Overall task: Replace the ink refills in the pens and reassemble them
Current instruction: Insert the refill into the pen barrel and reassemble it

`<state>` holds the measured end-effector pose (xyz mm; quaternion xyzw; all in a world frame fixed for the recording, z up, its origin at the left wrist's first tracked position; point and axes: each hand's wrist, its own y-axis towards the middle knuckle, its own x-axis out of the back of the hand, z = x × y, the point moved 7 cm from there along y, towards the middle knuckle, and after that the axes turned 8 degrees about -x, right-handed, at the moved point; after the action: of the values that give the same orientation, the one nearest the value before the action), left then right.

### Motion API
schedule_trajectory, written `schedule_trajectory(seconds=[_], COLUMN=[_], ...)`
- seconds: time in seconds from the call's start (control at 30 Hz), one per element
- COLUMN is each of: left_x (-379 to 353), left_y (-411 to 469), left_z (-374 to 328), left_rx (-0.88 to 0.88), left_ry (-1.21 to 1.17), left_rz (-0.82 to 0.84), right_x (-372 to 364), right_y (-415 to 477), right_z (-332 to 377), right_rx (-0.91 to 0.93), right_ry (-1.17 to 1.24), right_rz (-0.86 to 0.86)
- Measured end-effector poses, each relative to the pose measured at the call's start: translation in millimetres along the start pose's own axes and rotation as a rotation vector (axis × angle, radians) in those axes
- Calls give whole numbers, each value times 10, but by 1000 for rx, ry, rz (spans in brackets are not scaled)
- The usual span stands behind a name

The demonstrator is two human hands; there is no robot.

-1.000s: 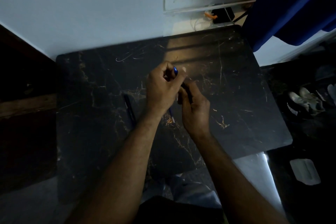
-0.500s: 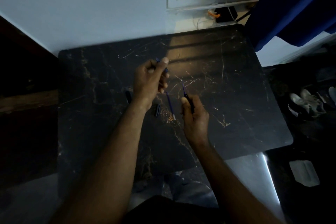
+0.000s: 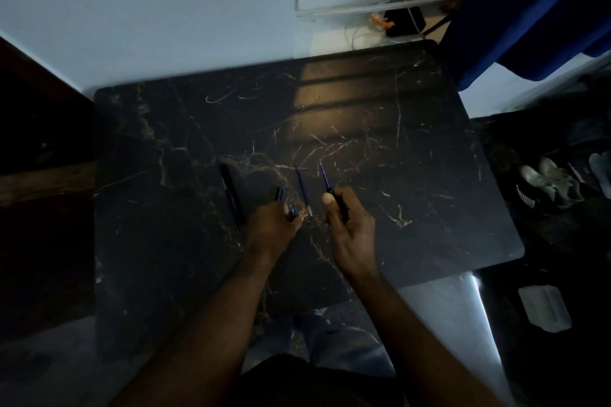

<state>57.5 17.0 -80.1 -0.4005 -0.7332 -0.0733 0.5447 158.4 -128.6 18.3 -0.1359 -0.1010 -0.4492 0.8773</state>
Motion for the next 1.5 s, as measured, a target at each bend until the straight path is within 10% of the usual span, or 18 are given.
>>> schedule_trajectory(seconds=[0.6,0.83,1.1,1.27,1.5], left_x=[52,598,1036,1403,549], left_y=[-22,-108,-23,62,-152], left_z=[53,-429,-595,102,316], left_rx=[9,-123,-263,16,-72], left_ry=[-40,-1080,-1070,-1351,-441], left_rz=[0,42,-14,-476,69], right_x=[61,94,-49,8,78], right_y=[-15,14,102,10,22], right_z=[-71,-131,46,-72,-85], right_rx=[-17,-29,60,40,-34], right_ry=[24,-2,-63,-70,0], right_rz=[13,35,91,96,66])
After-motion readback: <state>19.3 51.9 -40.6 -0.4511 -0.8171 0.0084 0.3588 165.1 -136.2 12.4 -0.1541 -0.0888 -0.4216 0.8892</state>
